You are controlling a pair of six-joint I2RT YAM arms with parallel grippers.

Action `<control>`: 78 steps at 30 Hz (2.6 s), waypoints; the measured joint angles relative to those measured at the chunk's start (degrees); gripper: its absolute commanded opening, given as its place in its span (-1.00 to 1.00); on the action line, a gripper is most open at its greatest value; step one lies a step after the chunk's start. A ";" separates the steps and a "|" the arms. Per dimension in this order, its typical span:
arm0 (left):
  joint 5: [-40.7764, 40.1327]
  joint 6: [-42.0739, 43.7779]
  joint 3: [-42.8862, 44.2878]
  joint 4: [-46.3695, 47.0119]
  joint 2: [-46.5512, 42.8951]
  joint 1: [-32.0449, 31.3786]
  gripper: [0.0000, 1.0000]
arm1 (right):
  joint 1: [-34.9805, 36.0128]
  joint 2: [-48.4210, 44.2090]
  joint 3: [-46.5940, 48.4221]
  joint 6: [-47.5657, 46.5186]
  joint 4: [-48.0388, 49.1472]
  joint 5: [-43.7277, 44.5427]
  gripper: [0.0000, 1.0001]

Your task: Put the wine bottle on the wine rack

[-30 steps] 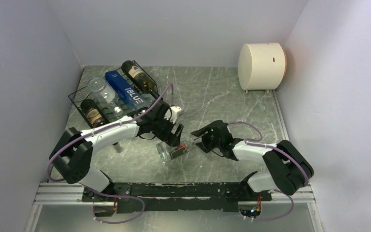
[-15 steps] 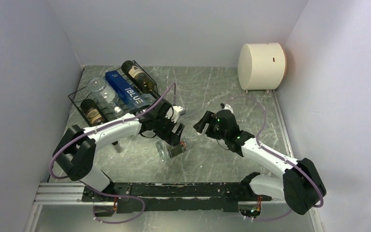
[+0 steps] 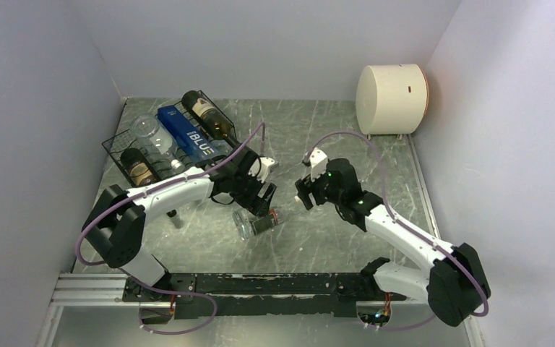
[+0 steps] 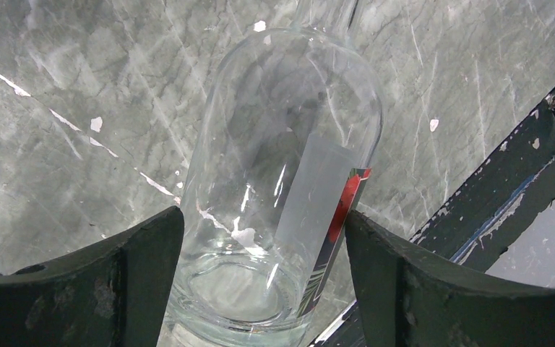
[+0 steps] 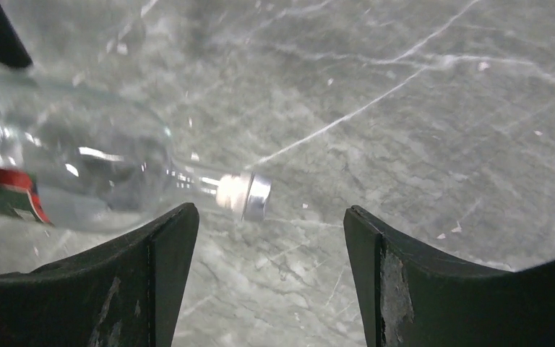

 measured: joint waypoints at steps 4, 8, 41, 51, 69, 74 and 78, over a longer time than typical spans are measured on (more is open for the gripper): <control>-0.02 0.24 0.11 -0.09 0.02 0.00 0.70 | -0.98 4.83 0.68 -9.11 -3.78 -6.23 0.55; 0.15 0.44 0.11 0.00 0.02 0.00 0.70 | -5.18 9.46 1.01 -16.17 -5.77 -15.02 0.54; 1.57 -0.74 0.13 0.63 0.02 3.58 0.60 | -7.72 20.83 4.94 -30.80 2.36 -40.41 0.52; 1.95 -1.16 0.11 1.18 -0.26 5.07 0.55 | -6.38 31.39 12.57 -37.09 -1.57 -45.79 0.19; -5.42 -7.72 0.07 1.11 -12.70 9.77 0.72 | 2.21 27.50 10.91 -36.22 -7.98 -40.57 0.09; -13.40 -9.75 0.81 1.25 -19.76 10.69 0.79 | 6.16 30.18 11.08 -34.86 -8.24 -37.18 0.09; -16.41 -10.19 1.77 1.84 -23.21 10.88 0.80 | 8.57 33.03 12.15 -34.18 -9.03 -34.18 0.08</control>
